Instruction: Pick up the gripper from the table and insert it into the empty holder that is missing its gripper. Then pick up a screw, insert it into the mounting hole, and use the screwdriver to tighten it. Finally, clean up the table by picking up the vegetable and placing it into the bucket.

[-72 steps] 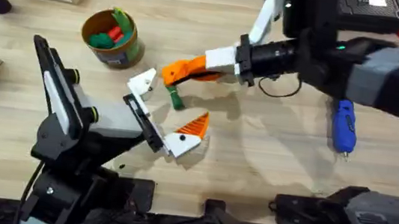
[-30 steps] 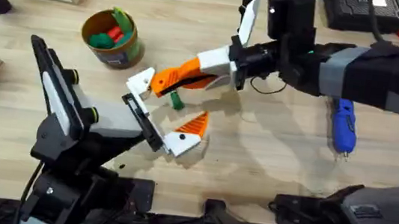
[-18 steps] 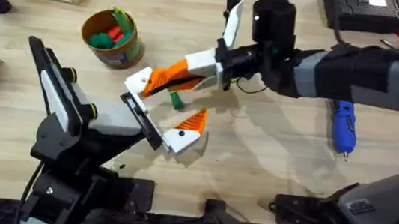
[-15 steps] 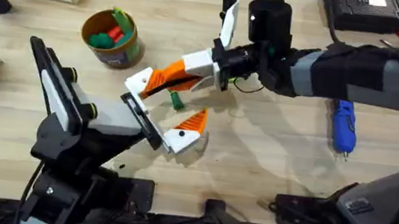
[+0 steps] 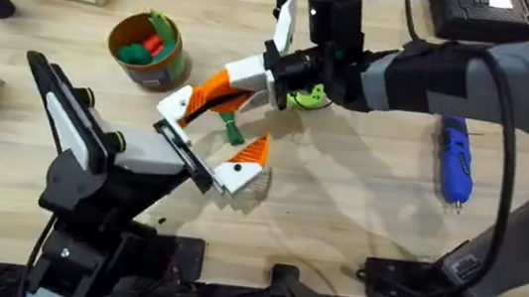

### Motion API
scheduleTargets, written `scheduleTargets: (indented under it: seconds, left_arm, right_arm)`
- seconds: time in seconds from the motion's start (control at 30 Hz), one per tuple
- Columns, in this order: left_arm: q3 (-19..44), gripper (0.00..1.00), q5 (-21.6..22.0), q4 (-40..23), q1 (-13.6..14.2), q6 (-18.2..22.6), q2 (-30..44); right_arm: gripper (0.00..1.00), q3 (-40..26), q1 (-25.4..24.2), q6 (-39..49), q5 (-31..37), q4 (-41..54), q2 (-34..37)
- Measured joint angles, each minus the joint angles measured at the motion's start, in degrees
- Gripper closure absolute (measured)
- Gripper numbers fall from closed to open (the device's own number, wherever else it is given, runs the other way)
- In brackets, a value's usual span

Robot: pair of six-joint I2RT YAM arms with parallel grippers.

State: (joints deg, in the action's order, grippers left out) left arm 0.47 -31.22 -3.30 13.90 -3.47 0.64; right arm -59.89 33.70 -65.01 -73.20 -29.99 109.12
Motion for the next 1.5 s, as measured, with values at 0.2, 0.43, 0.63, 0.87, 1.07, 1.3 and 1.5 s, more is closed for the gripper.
scheduleTargets:
  seconds: [0.2, 0.43, 0.63, 0.87, 1.07, 1.3, 1.5]
  left_arm:
    - [0.00, 0.013, 0.78, 0.01, -0.01, -0.01, 0.00]
    - [0.00, 0.013, 0.57, 0.03, -0.01, 0.09, 0.00]
    - [0.00, 0.013, 0.37, 0.05, -0.01, 0.27, 0.00]
    - [0.00, 0.014, -3.52, 0.07, 0.93, 0.92, -0.02]
    - [0.00, 0.013, -5.24, 0.05, 0.97, 1.10, -0.01]
    - [0.00, 0.014, -5.48, 0.05, 0.97, 1.12, -0.02]
    - [0.00, 0.014, -5.50, 0.05, 0.97, 1.12, -0.01]
  right_arm:
    - [0.988, -0.71, 0.08, -0.46, -0.19, 0.01, 0.56]
    - [0.807, -0.71, 0.04, -0.63, -0.08, 0.28, 0.87]
    - [0.767, -0.71, -0.13, -0.61, -0.08, 0.42, 0.89]
    - [0.559, -0.71, -0.94, -0.66, 1.14, 0.21, 1.10]
    - [0.311, -0.71, -2.38, -0.80, 1.13, 0.27, 1.64]
    - [0.207, -0.71, -6.33, -0.03, 4.87, 0.23, 1.64]
    - [0.204, -2.19, -11.67, 6.07, 12.26, 0.43, 1.64]
